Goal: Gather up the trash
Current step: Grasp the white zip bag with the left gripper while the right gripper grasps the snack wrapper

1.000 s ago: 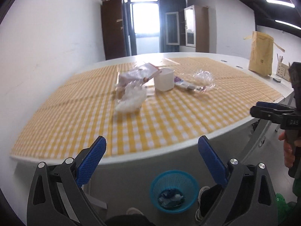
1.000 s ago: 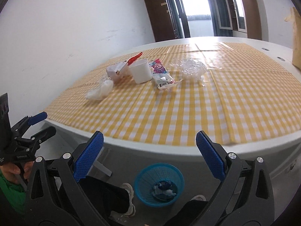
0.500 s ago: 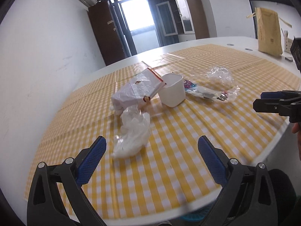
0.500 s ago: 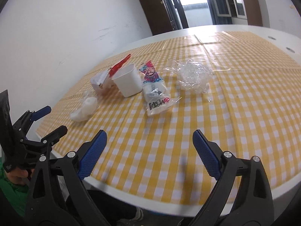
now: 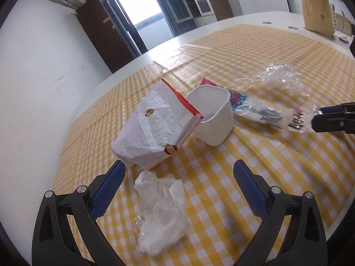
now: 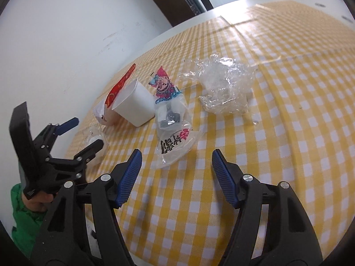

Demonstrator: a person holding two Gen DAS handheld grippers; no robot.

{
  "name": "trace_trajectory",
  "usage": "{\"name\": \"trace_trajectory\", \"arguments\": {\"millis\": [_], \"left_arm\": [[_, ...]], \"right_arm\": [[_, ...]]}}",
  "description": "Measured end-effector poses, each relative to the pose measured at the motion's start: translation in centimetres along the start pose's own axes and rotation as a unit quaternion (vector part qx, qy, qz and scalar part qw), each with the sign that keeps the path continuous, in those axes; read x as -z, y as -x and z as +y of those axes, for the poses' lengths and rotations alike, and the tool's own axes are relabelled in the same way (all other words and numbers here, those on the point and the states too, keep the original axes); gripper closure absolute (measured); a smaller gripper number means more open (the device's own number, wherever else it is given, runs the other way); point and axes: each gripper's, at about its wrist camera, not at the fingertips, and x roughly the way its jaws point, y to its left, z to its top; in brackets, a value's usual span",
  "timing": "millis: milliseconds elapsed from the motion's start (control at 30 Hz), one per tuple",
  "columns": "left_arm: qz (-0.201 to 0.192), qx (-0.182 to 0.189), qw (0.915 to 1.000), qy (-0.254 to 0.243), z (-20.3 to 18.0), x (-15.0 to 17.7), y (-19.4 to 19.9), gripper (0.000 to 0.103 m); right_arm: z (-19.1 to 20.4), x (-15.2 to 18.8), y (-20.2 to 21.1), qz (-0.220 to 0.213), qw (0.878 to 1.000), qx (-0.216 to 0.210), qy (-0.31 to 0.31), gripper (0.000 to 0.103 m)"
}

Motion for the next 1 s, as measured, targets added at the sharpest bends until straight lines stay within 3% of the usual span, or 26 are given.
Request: {"name": "trace_trajectory", "arguments": {"millis": [133,233,333,400,500,533,600,667,833,1000], "left_arm": [[0.006,-0.030,0.9989,-0.036,-0.2,-1.2,-1.6,0.008],[0.014,-0.048,0.9969,-0.061,-0.9,-1.6,-2.7,0.008],[0.035,-0.070,0.9961,-0.040,-1.4,-2.1,-3.9,0.010],[0.030,-0.100,0.9920,-0.071,-2.2,-2.2,-4.2,0.020],[0.035,-0.112,0.9911,-0.063,-1.6,-2.2,-4.7,0.050],[0.035,-0.108,0.9920,-0.054,-1.2,-2.0,-4.6,0.068],[0.014,-0.099,0.9947,-0.025,-0.3,-1.8,-3.9,0.089],[-0.006,-0.101,0.9947,0.015,1.0,-1.4,-2.7,0.094],[-0.081,-0.108,0.9860,0.098,3.5,-0.6,1.8,0.096],[-0.147,-0.072,0.9761,0.143,4.3,0.7,7.2,0.096]], "right_arm": [[0.0,-0.8,-1.0,0.002,1.000,0.011,-0.019,0.049],[-0.1,-1.1,-2.0,0.015,0.999,0.002,-0.037,0.064],[0.2,-1.2,-2.7,0.022,0.999,0.012,-0.033,0.082],[0.6,-1.1,-2.8,0.026,0.999,0.015,-0.023,0.091],[1.4,-0.8,-2.8,0.023,1.000,0.013,-0.004,0.095],[1.7,-0.7,-2.6,0.017,1.000,0.020,0.001,0.096],[1.9,-0.6,-1.6,-0.001,0.999,0.036,0.003,0.098],[2.6,-0.3,-0.5,-0.024,0.998,0.062,0.016,0.098],[5.0,0.6,1.5,-0.075,0.991,0.087,0.063,0.099],[6.1,1.6,2.4,-0.080,0.987,0.104,0.098,0.099]]}}
